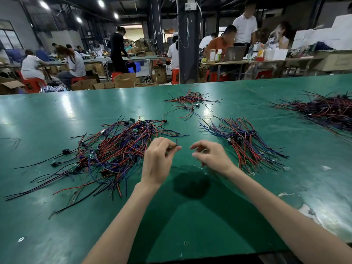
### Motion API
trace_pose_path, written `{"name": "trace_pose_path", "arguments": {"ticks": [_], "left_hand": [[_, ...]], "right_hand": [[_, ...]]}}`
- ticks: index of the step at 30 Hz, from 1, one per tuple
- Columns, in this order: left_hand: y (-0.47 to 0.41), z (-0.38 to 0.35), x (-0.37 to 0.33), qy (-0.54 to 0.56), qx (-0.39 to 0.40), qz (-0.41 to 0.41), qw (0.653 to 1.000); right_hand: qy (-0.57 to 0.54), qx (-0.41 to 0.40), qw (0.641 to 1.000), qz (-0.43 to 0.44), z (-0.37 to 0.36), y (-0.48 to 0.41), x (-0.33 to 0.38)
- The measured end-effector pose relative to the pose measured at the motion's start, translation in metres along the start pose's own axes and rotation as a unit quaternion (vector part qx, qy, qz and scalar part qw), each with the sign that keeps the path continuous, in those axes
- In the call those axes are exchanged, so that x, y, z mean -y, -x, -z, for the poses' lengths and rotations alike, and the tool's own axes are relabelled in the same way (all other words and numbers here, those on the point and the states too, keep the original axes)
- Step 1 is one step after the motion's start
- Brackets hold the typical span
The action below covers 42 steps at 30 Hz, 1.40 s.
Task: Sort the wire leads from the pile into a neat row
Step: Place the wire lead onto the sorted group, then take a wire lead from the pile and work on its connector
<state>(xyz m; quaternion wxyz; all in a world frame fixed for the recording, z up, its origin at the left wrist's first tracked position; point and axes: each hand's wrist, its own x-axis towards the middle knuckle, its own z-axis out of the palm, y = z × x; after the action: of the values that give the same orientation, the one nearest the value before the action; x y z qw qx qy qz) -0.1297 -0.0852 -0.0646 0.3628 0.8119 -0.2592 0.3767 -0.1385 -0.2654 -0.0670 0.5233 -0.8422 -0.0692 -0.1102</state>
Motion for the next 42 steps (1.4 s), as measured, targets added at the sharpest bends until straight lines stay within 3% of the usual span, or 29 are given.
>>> {"name": "trace_pose_path", "arguments": {"ticks": [3, 5, 8, 13, 16, 28, 42], "left_hand": [[0.007, -0.009, -0.009, 0.063, 0.046, 0.001, 0.997], [0.010, -0.012, -0.012, 0.096, 0.060, 0.004, 0.994], [0.010, -0.013, -0.013, 0.114, 0.081, 0.017, 0.990], [0.010, -0.016, 0.002, -0.055, 0.173, 0.095, 0.979], [0.013, -0.017, 0.005, -0.066, 0.220, 0.132, 0.964], [0.014, -0.017, 0.003, -0.038, 0.183, 0.129, 0.974], [0.016, -0.018, -0.002, -0.014, 0.186, 0.103, 0.977]], "right_hand": [[-0.039, 0.104, 0.993, 0.037, -0.022, 0.008, 0.005], [-0.054, 0.119, 0.990, 0.056, -0.028, 0.009, 0.004], [-0.103, 0.069, 0.992, 0.005, -0.028, 0.007, 0.001], [-0.266, -0.032, 0.959, -0.089, -0.017, -0.004, -0.002], [-0.313, -0.050, 0.943, -0.098, -0.008, -0.005, -0.005], [-0.430, -0.031, 0.895, -0.116, -0.003, -0.004, 0.001], [-0.317, -0.018, 0.940, -0.126, -0.006, -0.005, -0.004]]}}
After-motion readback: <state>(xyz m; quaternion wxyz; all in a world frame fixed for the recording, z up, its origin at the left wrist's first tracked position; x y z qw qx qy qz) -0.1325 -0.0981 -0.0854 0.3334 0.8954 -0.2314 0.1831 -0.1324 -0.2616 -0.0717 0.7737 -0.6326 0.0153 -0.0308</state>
